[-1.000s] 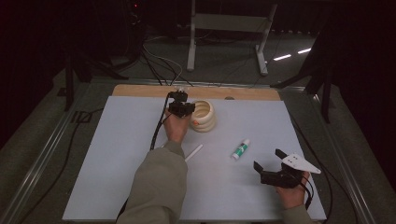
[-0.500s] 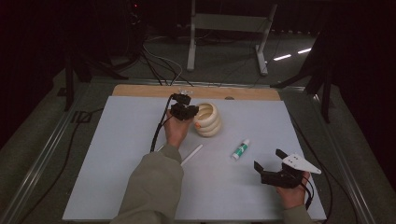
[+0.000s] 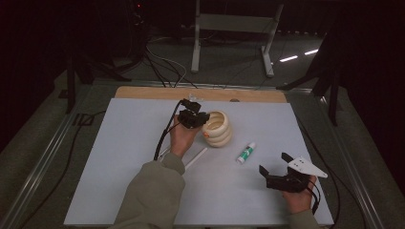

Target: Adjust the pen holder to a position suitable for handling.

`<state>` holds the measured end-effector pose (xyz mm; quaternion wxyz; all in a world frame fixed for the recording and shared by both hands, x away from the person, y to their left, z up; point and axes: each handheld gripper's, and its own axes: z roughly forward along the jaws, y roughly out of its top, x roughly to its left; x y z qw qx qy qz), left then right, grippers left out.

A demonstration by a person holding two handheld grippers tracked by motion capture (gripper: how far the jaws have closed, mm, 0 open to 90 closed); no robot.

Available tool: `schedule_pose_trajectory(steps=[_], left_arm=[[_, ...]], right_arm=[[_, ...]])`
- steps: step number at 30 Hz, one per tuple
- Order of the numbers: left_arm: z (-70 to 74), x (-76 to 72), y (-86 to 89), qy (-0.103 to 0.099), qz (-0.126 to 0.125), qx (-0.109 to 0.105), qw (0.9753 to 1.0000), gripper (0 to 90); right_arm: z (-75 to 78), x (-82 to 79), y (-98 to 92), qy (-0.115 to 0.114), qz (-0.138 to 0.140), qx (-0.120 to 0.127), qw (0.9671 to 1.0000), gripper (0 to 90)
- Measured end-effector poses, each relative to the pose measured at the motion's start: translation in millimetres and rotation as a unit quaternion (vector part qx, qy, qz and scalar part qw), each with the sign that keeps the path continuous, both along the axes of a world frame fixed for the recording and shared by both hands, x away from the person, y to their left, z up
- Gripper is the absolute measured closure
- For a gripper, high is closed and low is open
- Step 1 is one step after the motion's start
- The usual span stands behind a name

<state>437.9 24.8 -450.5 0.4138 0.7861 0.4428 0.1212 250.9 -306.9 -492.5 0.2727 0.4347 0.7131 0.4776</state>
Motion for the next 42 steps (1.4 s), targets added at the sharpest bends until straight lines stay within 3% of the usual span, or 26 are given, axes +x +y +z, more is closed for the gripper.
schedule_pose_trajectory(steps=[6,20,27,30,33,36,42], left_arm=[[-1.3,-4.2,-9.2,0.005,-0.018,-0.006,0.9998,77.3],[-12.7,-7.3,-24.1,0.018,-0.050,0.018,0.9984,75.4],[-14.2,-6.3,-24.0,0.024,-0.057,-0.002,0.9981,73.3],[-16.1,-4.0,-22.6,0.033,-0.066,-0.026,0.9969,71.6],[-17.8,-3.1,-23.7,0.037,-0.065,-0.042,0.9963,67.6],[-18.9,-2.2,-23.9,0.038,-0.068,-0.059,0.9952,58.3],[-15.5,-3.5,-21.7,0.024,-0.065,-0.072,0.9950,35.6]], right_arm=[[-0.3,0.2,0.2,0.001,0.000,-0.001,1.0000,0.0],[-0.6,0.4,0.3,0.001,0.000,-0.003,1.0000,0.0],[-0.7,0.5,0.8,0.001,0.001,-0.004,1.0000,0.0],[-0.8,0.5,0.9,0.001,0.001,-0.004,1.0000,0.0],[-0.9,0.6,0.9,0.002,0.001,-0.004,1.0000,0.0],[-0.9,0.6,1.0,0.001,0.002,-0.004,1.0000,0.0],[-0.9,0.7,0.4,0.001,0.001,-0.003,1.0000,0.0]])
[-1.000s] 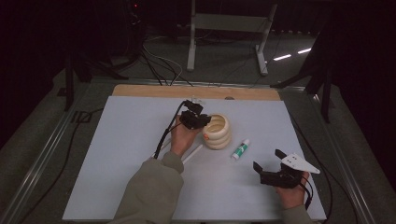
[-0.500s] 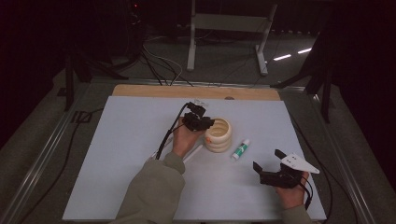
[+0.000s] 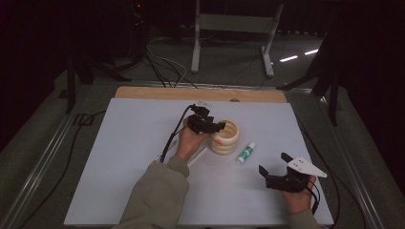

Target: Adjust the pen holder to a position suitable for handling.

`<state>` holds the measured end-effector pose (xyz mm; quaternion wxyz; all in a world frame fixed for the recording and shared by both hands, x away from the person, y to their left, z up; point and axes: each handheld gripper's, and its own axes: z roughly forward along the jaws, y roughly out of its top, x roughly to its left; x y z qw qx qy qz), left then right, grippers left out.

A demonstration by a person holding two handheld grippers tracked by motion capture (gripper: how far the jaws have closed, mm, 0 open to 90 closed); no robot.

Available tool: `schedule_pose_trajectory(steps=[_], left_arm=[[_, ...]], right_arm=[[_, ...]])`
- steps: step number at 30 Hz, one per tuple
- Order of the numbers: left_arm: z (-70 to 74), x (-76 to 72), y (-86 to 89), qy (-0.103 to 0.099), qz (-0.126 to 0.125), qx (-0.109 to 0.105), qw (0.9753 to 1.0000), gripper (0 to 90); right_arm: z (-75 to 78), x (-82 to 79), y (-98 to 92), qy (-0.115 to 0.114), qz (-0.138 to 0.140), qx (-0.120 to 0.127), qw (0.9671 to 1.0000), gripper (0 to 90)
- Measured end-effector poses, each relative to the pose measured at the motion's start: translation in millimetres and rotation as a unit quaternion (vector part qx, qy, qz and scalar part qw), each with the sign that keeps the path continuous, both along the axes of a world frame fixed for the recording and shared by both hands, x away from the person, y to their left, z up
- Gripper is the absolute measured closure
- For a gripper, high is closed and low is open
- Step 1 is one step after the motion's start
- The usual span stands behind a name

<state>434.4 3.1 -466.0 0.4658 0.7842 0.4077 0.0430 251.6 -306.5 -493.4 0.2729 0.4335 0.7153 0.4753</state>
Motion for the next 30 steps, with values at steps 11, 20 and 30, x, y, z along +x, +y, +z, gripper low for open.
schedule_pose_trajectory(steps=[11,20,30], left_arm=[[10.2,-4.3,7.8,-0.031,0.010,-0.010,0.9994,0.2],[22.0,-11.6,15.8,-0.061,0.017,-0.015,0.9979,0.1],[30.2,-17.5,23.4,-0.083,0.015,-0.014,0.9963,0.1]], right_arm=[[0.5,-0.3,-0.6,-0.001,-0.001,0.002,1.0000,0.0],[0.7,-0.5,-0.4,-0.001,-0.001,0.003,1.0000,0.0],[1.7,-1.3,-1.7,-0.004,-0.004,0.006,1.0000,0.0]])
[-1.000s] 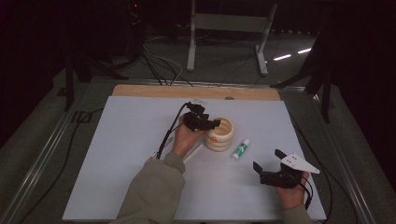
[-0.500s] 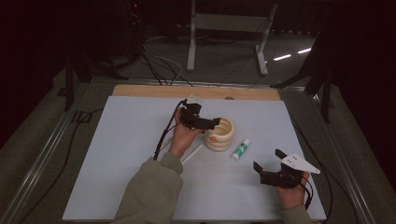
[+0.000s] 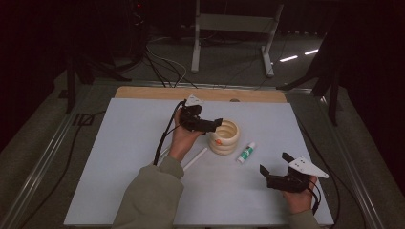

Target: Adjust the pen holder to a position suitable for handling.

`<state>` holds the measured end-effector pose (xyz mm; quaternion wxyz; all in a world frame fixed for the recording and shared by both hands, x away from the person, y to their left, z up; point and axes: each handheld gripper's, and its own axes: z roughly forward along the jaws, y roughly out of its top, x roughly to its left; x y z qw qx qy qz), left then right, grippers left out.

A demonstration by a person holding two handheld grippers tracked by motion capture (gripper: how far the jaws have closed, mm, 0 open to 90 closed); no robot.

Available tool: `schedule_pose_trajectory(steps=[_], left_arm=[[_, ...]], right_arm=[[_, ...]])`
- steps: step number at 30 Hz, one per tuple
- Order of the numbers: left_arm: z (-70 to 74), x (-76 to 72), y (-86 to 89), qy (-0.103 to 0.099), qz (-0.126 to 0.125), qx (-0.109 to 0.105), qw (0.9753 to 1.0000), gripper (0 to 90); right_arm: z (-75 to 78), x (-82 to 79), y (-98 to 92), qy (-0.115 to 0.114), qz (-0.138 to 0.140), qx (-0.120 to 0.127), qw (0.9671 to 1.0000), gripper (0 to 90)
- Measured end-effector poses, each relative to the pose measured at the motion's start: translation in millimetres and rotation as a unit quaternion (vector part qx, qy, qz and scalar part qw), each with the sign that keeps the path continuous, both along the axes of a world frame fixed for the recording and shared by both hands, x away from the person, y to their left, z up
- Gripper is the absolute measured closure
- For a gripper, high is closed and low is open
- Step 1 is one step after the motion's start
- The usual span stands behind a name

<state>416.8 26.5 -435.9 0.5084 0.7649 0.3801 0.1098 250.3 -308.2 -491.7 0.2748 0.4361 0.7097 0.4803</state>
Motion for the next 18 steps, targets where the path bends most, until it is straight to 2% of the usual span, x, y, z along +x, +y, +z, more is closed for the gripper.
schedule_pose_trajectory(steps=[3,5,10,18], left_arm=[[0.8,-1.3,0.2,-0.005,-0.001,0.004,1.0000,0.2],[1.6,-3.8,0.3,-0.010,-0.004,0.015,0.9998,0.1],[3.6,-8.0,2.7,-0.019,-0.010,0.021,0.9995,0.2],[5.2,-11.2,9.9,-0.021,-0.008,0.016,0.9996,0.2]], right_arm=[[-0.1,0.2,-0.4,0.001,-0.002,0.002,1.0000,0.0],[0.0,0.2,-0.5,0.001,-0.003,0.003,1.0000,0.0],[0.5,0.2,-0.2,0.000,-0.004,0.004,1.0000,0.0],[0.4,-0.2,0.1,0.000,-0.004,0.002,1.0000,0.0]])
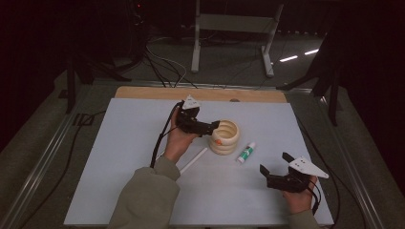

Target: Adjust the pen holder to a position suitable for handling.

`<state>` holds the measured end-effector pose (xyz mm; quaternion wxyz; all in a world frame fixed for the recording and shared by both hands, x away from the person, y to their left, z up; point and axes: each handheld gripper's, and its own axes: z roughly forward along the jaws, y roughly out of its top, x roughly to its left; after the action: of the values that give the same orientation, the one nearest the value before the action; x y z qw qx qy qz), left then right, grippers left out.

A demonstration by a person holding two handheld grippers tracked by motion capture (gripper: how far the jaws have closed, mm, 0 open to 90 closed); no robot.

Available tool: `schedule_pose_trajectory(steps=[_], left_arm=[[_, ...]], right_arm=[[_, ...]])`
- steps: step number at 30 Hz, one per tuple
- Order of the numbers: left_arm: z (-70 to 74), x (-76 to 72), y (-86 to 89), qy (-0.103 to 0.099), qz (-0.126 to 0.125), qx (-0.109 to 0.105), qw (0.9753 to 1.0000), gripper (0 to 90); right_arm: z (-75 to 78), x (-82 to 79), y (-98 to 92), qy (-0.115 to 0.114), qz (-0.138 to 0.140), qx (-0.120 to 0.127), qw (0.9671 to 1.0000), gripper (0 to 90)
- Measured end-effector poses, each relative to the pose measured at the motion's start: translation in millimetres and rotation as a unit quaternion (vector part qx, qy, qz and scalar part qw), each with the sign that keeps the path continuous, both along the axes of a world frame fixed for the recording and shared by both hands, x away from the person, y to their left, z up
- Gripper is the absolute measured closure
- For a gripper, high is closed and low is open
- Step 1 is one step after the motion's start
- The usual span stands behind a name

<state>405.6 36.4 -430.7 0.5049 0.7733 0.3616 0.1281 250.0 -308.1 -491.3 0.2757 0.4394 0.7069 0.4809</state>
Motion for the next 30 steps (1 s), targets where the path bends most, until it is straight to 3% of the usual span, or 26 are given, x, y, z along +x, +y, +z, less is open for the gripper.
schedule_pose_trajectory(steps=[3,6,30], left_arm=[[-0.1,-1.8,2.8,0.003,-0.003,-0.010,0.9999,0.2],[-0.8,-3.6,6.0,0.010,-0.001,-0.004,0.9999,0.2],[1.1,-30.5,64.8,0.007,0.033,0.029,0.9990,0.2]], right_arm=[[-0.2,0.3,-0.5,0.001,0.000,0.000,1.0000,0.0],[-0.5,0.8,-0.4,0.001,0.000,-0.001,1.0000,0.0],[-0.6,1.2,-0.5,0.000,0.002,-0.002,1.0000,0.0]])
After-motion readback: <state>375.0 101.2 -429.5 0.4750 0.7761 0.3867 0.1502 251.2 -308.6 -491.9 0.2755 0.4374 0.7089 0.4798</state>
